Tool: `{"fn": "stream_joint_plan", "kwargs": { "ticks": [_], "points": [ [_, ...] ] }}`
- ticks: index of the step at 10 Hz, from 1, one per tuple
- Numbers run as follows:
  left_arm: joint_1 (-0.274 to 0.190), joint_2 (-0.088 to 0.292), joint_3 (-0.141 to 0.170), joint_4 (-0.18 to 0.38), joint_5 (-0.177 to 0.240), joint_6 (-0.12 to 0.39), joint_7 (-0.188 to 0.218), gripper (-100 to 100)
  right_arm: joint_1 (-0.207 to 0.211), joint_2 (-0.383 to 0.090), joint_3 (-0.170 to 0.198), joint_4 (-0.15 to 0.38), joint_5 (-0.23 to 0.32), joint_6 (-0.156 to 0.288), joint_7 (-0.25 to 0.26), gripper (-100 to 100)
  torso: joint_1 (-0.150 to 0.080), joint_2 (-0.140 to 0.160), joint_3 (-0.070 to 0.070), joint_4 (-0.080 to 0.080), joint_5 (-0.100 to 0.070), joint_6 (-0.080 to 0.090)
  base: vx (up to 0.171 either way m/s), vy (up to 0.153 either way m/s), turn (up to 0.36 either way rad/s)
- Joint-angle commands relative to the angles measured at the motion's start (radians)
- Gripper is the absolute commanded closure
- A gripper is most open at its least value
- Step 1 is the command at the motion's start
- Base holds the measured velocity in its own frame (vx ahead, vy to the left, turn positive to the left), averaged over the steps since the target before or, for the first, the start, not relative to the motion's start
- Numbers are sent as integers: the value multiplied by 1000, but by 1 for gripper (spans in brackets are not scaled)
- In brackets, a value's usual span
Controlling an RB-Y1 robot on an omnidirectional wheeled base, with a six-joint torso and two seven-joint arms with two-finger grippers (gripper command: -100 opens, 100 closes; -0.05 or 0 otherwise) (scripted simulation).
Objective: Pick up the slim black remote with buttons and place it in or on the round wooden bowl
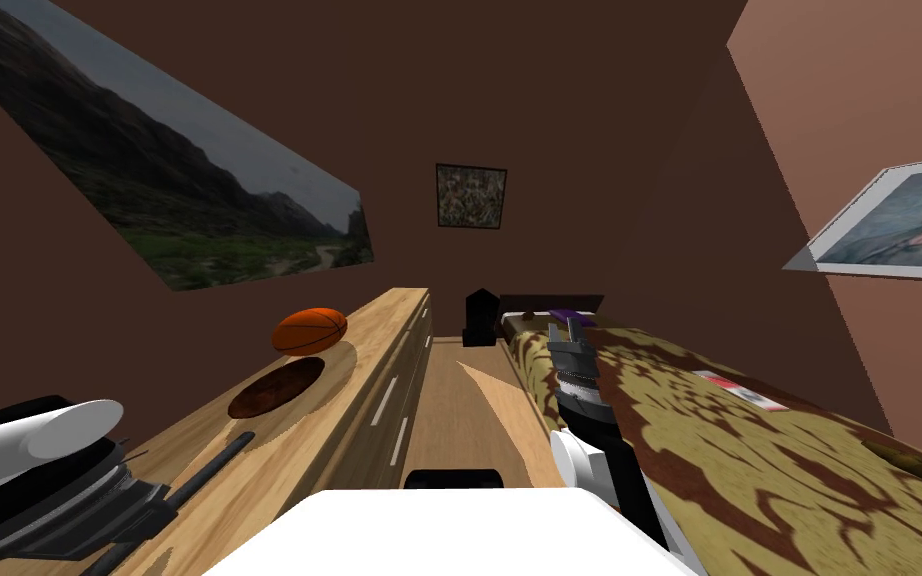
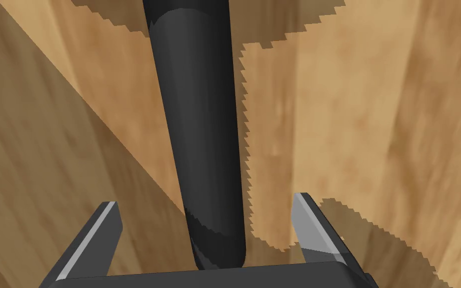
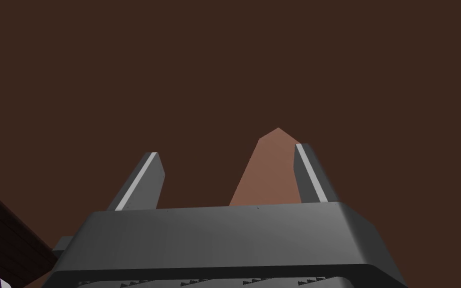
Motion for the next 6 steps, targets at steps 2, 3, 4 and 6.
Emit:
{"fn": "stream_joint_plan", "kwargs": {
  "ticks": [2,3,4,6],
  "points": [
    [-8,-18,-17,35,-18,-43,-20,-100,0,0,0,0,0,0,0,0,0,2,1,1,0,0,3,1,4],
    [-11,-27,-25,52,-27,-64,-30,-100,0,0,0,0,0,0,0,0,0,4,2,1,0,0,-9,0,6],
    [-11,-20,-21,48,-22,-53,-26,-100,0,0,0,0,0,0,0,0,0,4,3,1,0,0,0,0,0],
    [-11,-21,-22,49,-23,-57,-28,100,0,0,0,0,0,0,0,0,0,4,3,1,0,0,0,0,0]
  ]
}}
